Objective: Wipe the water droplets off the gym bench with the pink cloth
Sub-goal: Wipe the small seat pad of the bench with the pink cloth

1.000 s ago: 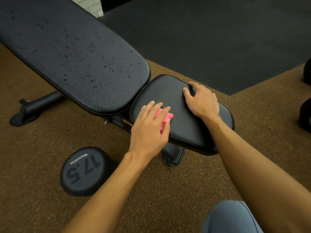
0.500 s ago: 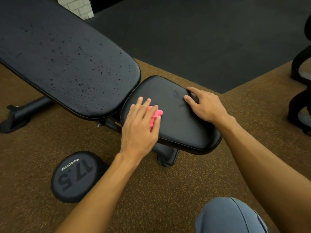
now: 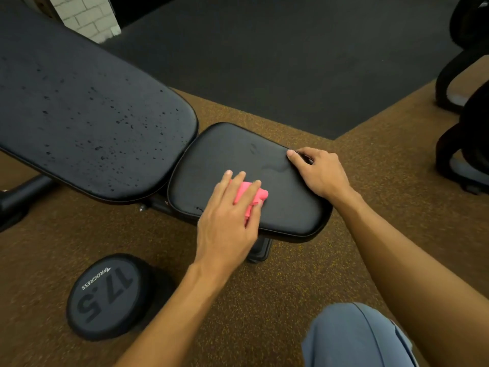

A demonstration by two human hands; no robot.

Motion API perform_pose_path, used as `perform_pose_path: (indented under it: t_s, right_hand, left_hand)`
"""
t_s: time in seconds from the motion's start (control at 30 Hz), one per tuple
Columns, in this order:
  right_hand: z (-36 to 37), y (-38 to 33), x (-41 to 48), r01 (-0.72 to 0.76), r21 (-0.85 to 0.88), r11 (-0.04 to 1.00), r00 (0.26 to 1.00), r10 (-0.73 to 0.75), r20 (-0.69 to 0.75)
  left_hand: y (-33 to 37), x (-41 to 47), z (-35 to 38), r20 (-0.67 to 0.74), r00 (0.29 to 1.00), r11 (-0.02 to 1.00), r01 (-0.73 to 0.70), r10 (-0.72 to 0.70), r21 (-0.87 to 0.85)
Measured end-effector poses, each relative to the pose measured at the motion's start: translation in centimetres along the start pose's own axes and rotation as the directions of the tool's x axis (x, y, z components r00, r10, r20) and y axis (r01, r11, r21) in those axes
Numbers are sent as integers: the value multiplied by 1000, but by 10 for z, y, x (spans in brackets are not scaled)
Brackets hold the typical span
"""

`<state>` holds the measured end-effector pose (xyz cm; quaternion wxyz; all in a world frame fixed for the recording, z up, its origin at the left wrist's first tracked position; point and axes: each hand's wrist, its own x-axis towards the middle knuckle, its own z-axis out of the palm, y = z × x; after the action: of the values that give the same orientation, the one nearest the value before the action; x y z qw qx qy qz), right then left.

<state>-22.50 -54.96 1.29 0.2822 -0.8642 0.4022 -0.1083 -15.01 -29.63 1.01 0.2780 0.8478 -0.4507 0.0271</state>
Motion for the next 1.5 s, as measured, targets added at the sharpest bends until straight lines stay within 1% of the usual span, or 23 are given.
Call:
perform_pose_path:
  t_s: [0.07, 0.2, 0.27, 0.33, 0.43, 0.53, 0.57, 0.63, 0.73, 0.8, 0.87, 0.97, 1.0, 1.07, 1.17, 1.23, 1.3, 1.37, 1.43, 1.5]
  right_hand:
    - [0, 1, 0, 0, 21, 1000, 1000, 0, -1]
    - [0, 1, 0, -1, 39, 999, 1000, 1, -7]
    - [0, 1, 0, 0, 37, 999, 1000, 1, -15]
    - [0, 2, 0, -4, 40, 999, 1000, 5, -21]
    - [1, 2, 0, -3, 26, 1000, 999, 3, -32]
    - [0, 2, 0, 5, 26, 1000, 999, -4, -35]
    - [0, 1, 0, 4, 35, 999, 999, -3, -33]
    - [1, 2, 0, 2, 42, 999, 1000, -1, -28]
    - [2, 3, 1, -9, 50, 999, 999, 11, -34]
    - [2, 3, 1, -13, 57, 998, 999, 15, -37]
    - [2, 3, 0, -11, 64, 998, 999, 13, -32]
    - [1, 4, 0, -5, 65, 998, 999, 7, -32]
    - [2, 4, 0, -2, 63, 998, 999, 4, -32]
    - [2, 4, 1, 4, 58, 998, 999, -2, -34]
    - [1, 3, 1, 6, 59, 998, 999, -4, -34]
    - [2, 3, 0, 5, 62, 998, 1000, -3, -31]
    - [1, 3, 0, 0, 60, 998, 1000, 1, -30]
    - [1, 2, 0, -1, 58, 998, 1000, 2, -20]
    - [0, 2, -1, -8, 57, 998, 1000, 9, -19]
    - [0, 2, 0, -12, 57, 998, 1000, 13, -18]
  left_hand:
    - [-15, -4, -9, -1, 1000, 1000, 10, -10, 20]
    - [-39, 21, -17, -58, 987, 985, 156, -152, 74]
    - [-32, 32, -9, -74, 983, 980, 176, -169, 93]
    - [-16, 29, 1, -62, 988, 986, 148, -143, 83]
    - [4, 1, 6, -28, 999, 999, 43, -42, 31]
    - [-9, -18, -5, -30, 1000, 1000, -1, 1, 25]
    - [-19, -19, -9, -40, 999, 999, 18, -17, 30]
    - [-40, -16, -17, -93, 991, 994, 100, -97, 31]
    - [-64, -6, -24, -192, 951, 970, 242, -242, -24]
    - [-64, -4, -22, -223, 933, 959, 278, -282, -47]
    - [-52, -10, -17, -206, 949, 970, 239, -241, -34]
    - [-44, -22, -9, -140, 986, 996, 87, -87, -11]
    - [-48, -22, -10, -140, 988, 998, 68, -68, -2]
    - [-60, -14, -14, -180, 978, 994, 112, -109, 7]
    - [-66, -2, -19, -242, 941, 970, 241, -235, -6]
    - [-56, -5, -18, -221, 949, 973, 232, -225, 7]
    - [-46, -17, -13, -171, 971, 985, 171, -165, 19]
    - [-43, -27, -11, -196, 970, 984, 163, -145, 78]
    - [-47, -25, -13, -296, 935, 956, 250, -197, 152]
    - [-53, -14, -15, -363, 885, 922, 361, -292, 137]
